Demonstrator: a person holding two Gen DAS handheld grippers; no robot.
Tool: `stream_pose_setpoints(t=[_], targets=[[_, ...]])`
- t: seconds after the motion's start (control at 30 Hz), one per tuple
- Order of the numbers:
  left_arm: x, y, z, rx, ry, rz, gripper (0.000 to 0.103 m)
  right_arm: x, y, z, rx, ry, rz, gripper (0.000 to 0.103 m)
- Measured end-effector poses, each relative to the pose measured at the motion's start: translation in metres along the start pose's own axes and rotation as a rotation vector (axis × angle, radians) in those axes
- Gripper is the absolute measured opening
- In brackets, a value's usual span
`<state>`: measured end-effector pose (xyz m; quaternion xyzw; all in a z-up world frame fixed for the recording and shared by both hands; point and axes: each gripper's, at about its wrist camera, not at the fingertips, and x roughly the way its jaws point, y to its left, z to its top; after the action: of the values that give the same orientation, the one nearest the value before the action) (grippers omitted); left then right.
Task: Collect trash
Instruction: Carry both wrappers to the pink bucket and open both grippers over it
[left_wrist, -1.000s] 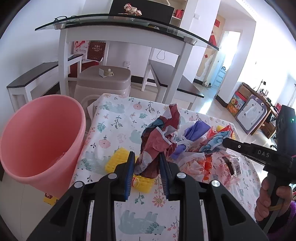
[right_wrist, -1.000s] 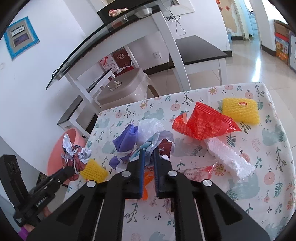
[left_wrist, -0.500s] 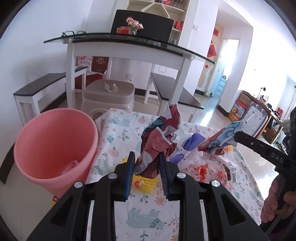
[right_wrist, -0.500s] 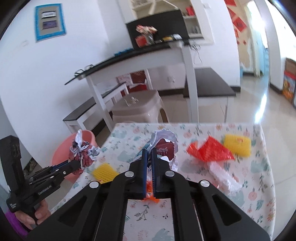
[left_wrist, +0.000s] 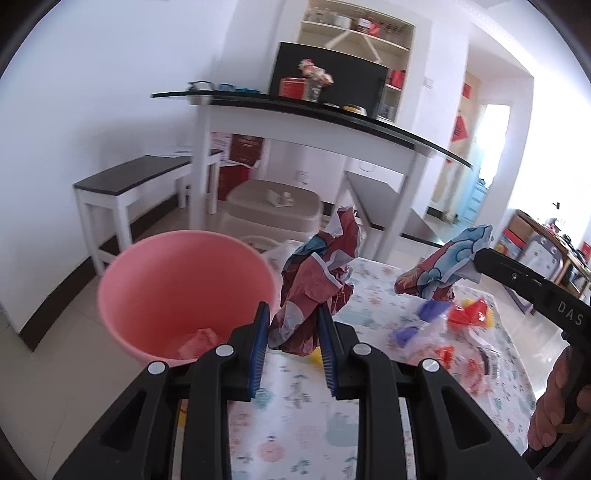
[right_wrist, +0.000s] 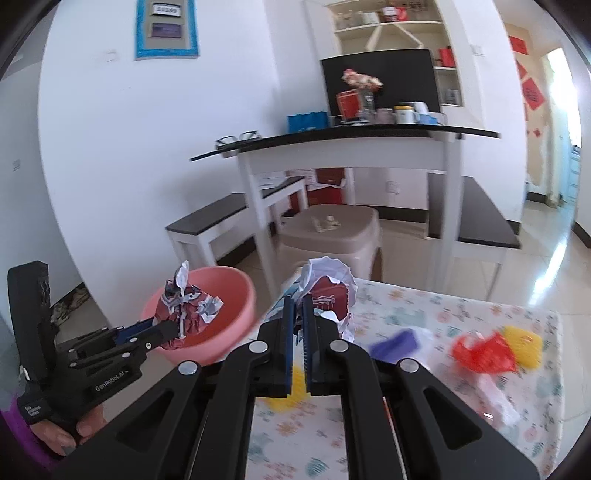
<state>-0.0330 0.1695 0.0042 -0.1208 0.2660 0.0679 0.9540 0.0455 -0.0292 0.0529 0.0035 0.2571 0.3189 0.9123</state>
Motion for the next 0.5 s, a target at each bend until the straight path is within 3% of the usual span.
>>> stream_pose_setpoints(t=[0.5], targets=[[0.010, 0.072, 0.002, -0.095, 0.013, 0.170, 0.025, 0.075, 0.079, 0.004, -0.145, 0.081, 0.158, 0.005]])
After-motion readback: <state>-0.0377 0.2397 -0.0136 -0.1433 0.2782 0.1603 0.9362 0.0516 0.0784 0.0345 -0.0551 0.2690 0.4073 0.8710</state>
